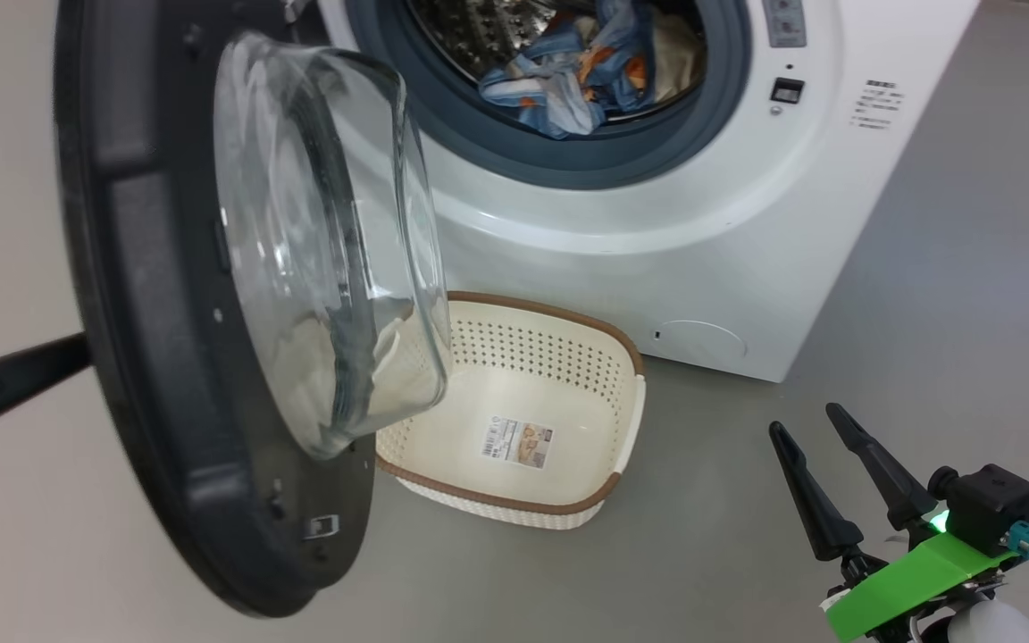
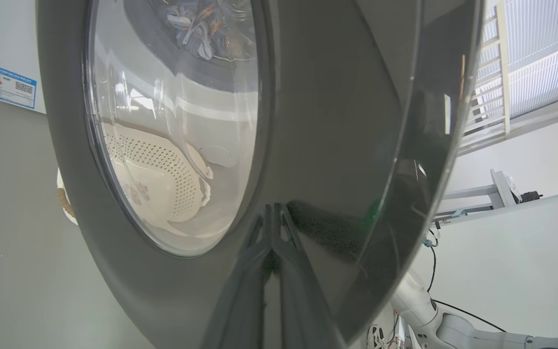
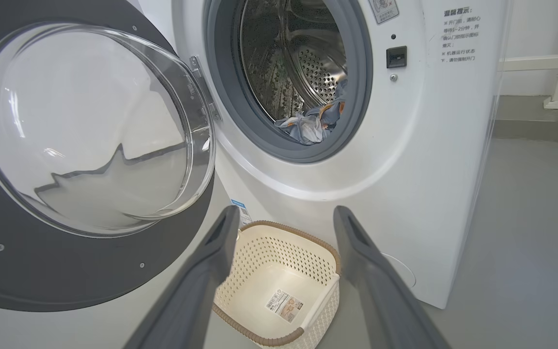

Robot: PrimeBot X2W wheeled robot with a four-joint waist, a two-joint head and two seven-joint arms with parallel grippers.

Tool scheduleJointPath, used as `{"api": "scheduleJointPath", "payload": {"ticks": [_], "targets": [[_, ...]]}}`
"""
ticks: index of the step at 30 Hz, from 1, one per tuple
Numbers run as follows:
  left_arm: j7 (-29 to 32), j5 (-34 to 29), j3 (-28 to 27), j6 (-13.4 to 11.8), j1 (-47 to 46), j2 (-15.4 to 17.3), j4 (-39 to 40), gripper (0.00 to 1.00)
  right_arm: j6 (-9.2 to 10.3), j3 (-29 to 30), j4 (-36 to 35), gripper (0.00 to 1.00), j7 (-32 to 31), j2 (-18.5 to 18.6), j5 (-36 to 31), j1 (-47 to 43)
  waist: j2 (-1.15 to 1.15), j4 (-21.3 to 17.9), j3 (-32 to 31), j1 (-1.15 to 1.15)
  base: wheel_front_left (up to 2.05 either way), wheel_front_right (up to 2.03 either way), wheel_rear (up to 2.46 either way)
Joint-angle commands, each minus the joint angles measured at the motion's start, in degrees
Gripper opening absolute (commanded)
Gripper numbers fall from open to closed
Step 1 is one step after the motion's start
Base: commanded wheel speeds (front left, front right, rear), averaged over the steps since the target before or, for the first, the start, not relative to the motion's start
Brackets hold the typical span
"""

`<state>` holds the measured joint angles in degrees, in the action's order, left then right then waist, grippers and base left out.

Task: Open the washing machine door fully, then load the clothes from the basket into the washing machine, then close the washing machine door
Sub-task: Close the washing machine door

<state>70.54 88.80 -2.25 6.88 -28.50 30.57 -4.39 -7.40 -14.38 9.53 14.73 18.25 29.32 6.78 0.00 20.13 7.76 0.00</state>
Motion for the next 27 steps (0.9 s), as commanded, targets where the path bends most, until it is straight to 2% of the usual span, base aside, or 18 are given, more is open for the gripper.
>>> {"api": "scheduleJointPath", "payload": {"ticks": [1,11,22,27], "targets": [[0.3,0.0,-1.7,0.6,-1.6,2.2,2.8,0.0,-0.09,-1.0,-1.5,1.0,0.3,0.4,-0.4,-0.4,0.0,-1.4,-0.1,0.0,0.0,0.0,0.0],[-2.5,-1.6,2.5,0.6,-4.8,-3.0,5.9,0.0,-0.09,-0.7,-1.8,1.0,0.3,-0.8,-0.6,0.2,0.0,-7.3,0.6,0.0,0.0,0.0,0.0],[-9.9,-6.1,6.5,0.6,-11.7,-8.1,2.8,0.0,-0.09,0.0,-2.1,1.0,0.3,-2.3,-0.9,1.4,0.0,-14.3,2.8,0.0,0.0,0.0,0.0],[-14.0,-8.7,7.4,0.6,-14.8,-9.3,0.4,0.0,-0.09,0.5,-2.4,1.0,0.3,-3.1,-1.0,2.1,0.0,-17.0,4.2,0.0,0.0,0.0,0.0]]}}
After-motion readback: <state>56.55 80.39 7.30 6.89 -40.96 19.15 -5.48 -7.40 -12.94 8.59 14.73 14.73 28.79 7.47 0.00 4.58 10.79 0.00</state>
